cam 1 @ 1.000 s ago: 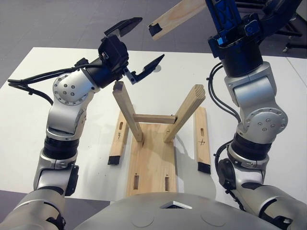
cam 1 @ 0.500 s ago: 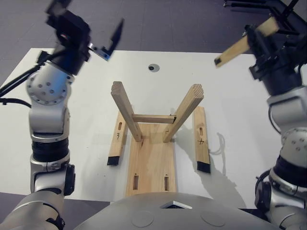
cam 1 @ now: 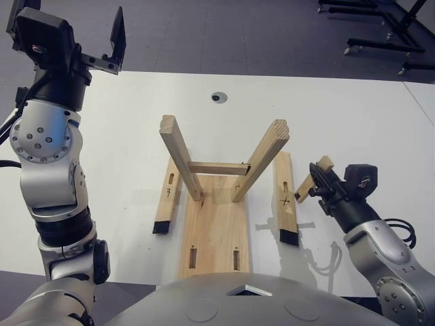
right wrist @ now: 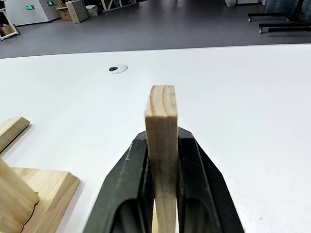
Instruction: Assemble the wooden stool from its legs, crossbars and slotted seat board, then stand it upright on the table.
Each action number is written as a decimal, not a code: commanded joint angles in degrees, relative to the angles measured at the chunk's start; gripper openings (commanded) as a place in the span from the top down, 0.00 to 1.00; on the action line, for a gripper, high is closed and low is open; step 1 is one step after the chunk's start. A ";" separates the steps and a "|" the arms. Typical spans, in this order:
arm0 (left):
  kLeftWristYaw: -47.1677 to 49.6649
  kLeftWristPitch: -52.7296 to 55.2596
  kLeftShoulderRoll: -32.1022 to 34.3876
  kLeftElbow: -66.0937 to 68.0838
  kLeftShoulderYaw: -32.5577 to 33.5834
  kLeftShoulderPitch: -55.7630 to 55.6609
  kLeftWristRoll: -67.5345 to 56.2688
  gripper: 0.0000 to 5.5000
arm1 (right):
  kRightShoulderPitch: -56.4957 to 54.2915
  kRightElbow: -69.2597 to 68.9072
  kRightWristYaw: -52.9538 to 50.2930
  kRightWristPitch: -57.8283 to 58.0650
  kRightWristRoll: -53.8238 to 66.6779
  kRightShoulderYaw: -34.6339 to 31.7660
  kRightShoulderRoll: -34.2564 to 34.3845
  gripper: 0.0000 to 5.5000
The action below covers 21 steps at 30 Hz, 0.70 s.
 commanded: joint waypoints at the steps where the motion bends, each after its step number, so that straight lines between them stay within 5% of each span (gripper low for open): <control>1: -0.64 0.05 0.68 0.22 -0.88 -2.02 -0.52 0.02 | -0.55 1.51 0.32 -2.52 -3.65 0.97 2.52 0.93; 11: -0.99 -0.31 1.18 0.52 -2.07 -1.94 0.75 0.02 | -8.29 -1.58 0.62 -1.95 -7.86 -0.11 3.17 0.93; 21: -4.04 0.19 3.12 2.92 -3.30 -5.07 -0.69 0.02 | 0.72 -5.17 -4.34 -1.63 -11.86 7.02 12.26 0.93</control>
